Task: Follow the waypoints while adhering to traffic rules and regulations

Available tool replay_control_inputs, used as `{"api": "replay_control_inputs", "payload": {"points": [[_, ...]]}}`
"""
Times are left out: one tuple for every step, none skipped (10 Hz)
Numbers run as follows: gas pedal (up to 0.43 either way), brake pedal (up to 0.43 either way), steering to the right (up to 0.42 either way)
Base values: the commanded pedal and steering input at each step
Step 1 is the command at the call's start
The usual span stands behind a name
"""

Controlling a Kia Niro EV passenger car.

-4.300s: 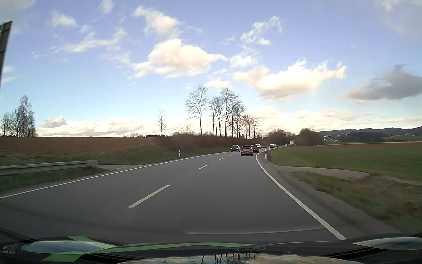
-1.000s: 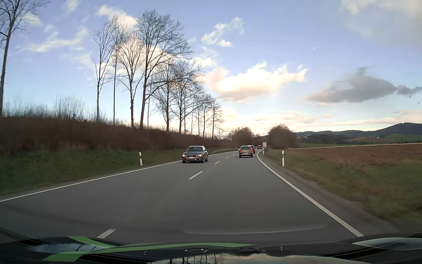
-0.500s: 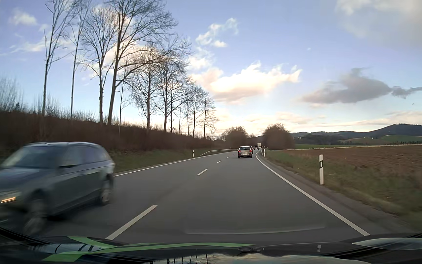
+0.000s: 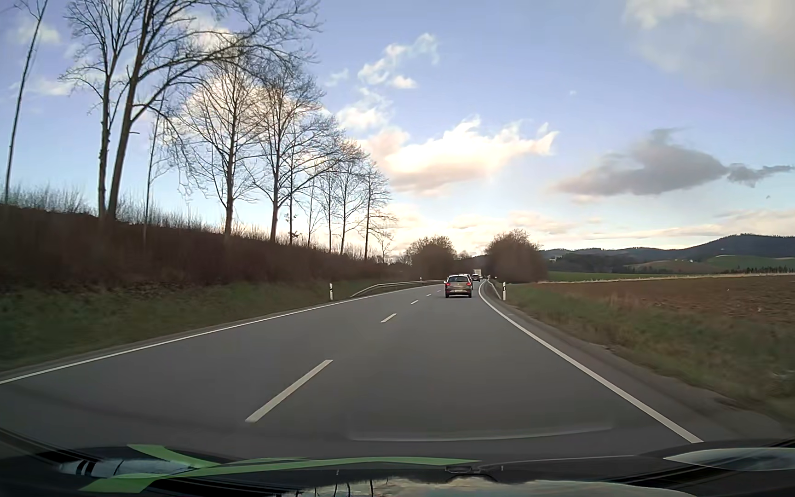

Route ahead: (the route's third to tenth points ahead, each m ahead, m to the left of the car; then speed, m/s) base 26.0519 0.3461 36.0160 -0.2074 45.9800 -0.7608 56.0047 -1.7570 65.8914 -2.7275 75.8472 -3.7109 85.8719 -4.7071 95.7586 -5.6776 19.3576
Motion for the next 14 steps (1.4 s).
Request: {"api": "replay_control_inputs", "payload": {"points": [[0.059, 0.000, 0.010], [0.059, 0.000, 0.010], [0.039, 0.000, 0.010], [0.028, 0.000, 0.010], [0.020, 0.000, 0.010], [0.008, 0.000, 0.010], [0.008, 0.000, 0.010], [0.000, 0.000, 0.010], [0.000, 0.000, 0.010], [0.000, 0.000, 0.009], [0.000, 0.000, 0.009], [0.000, 0.000, 0.008], [0.000, 0.000, 0.007], [0.000, 0.000, 0.007]]}}
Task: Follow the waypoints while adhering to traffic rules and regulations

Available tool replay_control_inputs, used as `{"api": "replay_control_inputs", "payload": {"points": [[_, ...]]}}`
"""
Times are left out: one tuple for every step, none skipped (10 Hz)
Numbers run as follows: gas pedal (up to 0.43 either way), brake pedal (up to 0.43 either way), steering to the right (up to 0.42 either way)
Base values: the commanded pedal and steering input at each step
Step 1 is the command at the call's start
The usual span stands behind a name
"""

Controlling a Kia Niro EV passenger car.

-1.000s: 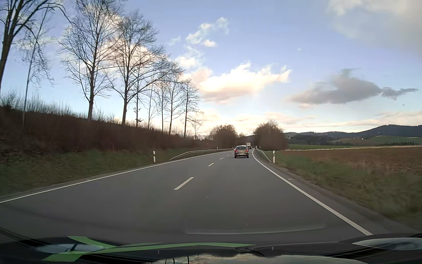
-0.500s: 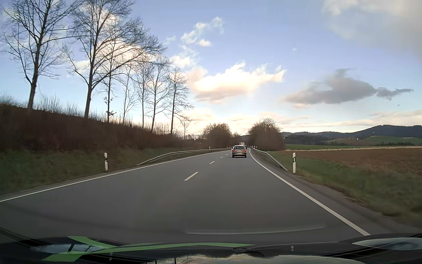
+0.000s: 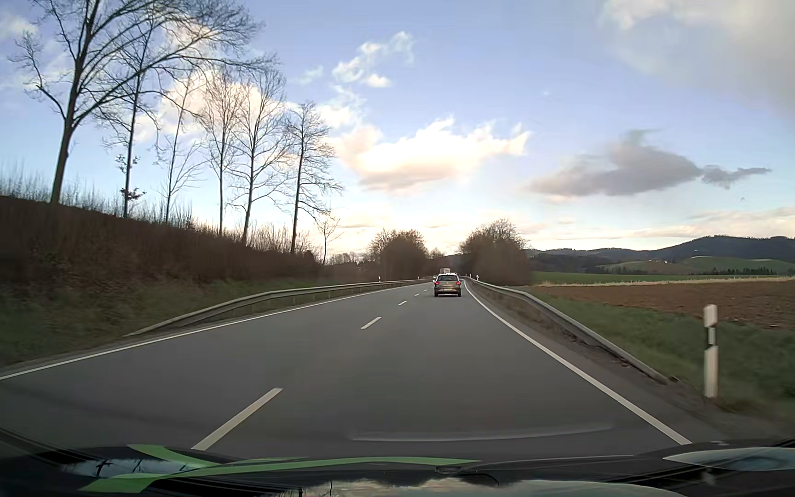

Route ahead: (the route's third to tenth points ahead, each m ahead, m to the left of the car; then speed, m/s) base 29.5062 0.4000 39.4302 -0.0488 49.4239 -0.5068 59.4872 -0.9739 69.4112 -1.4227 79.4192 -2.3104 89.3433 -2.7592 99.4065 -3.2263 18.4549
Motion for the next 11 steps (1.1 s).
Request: {"api": "replay_control_inputs", "payload": {"points": [[0.000, 0.000, 0.007], [0.008, 0.000, 0.007], [0.020, 0.000, 0.007], [0.028, 0.000, 0.007], [0.028, 0.000, 0.006], [0.039, 0.000, 0.006], [0.039, 0.000, 0.005], [0.047, 0.000, 0.004], [0.047, 0.000, 0.005], [0.047, 0.000, 0.005], [0.047, 0.000, 0.005]]}}
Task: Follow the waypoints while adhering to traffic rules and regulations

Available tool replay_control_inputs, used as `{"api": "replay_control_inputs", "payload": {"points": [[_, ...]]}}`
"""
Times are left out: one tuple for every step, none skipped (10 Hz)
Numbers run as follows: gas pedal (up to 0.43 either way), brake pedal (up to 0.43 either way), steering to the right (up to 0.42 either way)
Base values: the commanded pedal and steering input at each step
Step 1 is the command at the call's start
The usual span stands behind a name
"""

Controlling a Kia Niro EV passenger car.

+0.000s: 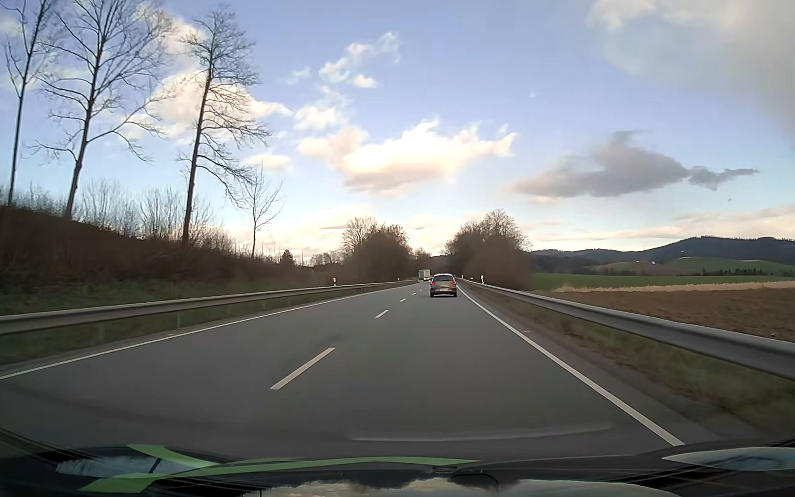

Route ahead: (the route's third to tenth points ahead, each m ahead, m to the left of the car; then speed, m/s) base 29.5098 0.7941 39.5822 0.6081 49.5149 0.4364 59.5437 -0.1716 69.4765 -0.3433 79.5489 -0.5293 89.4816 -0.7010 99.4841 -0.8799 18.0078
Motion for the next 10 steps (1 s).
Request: {"api": "replay_control_inputs", "payload": {"points": [[0.059, 0.000, 0.005], [0.059, 0.000, 0.005], [0.059, 0.000, 0.005], [0.059, 0.000, 0.004], [0.059, 0.000, 0.005], [0.059, 0.000, 0.005], [0.059, 0.000, 0.003], [0.059, 0.000, 0.003], [0.059, 0.000, 0.003], [0.059, 0.000, 0.002]]}}
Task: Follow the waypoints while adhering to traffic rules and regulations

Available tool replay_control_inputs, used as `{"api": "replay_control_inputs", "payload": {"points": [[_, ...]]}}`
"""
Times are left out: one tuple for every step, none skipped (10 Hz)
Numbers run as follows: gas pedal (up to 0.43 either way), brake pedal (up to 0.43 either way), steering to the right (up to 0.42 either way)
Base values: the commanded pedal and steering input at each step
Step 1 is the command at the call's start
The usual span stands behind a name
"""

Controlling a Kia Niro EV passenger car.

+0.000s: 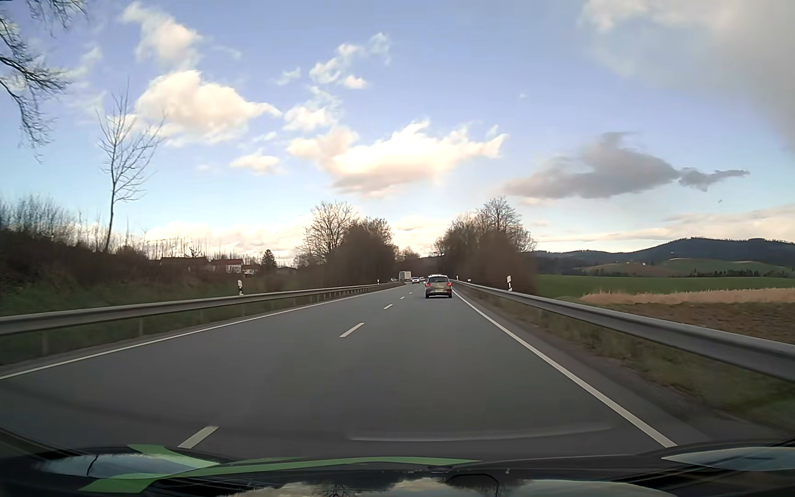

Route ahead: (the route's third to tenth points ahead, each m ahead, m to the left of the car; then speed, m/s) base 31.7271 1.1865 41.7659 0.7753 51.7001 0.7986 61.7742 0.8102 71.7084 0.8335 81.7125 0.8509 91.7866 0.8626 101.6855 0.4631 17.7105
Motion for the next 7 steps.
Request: {"api": "replay_control_inputs", "payload": {"points": [[0.059, 0.000, 0.001], [0.059, 0.000, 0.001], [0.059, 0.000, 0.000], [0.059, 0.000, -0.001], [0.059, 0.000, -0.002], [0.059, 0.000, -0.002], [0.059, 0.000, -0.002]]}}
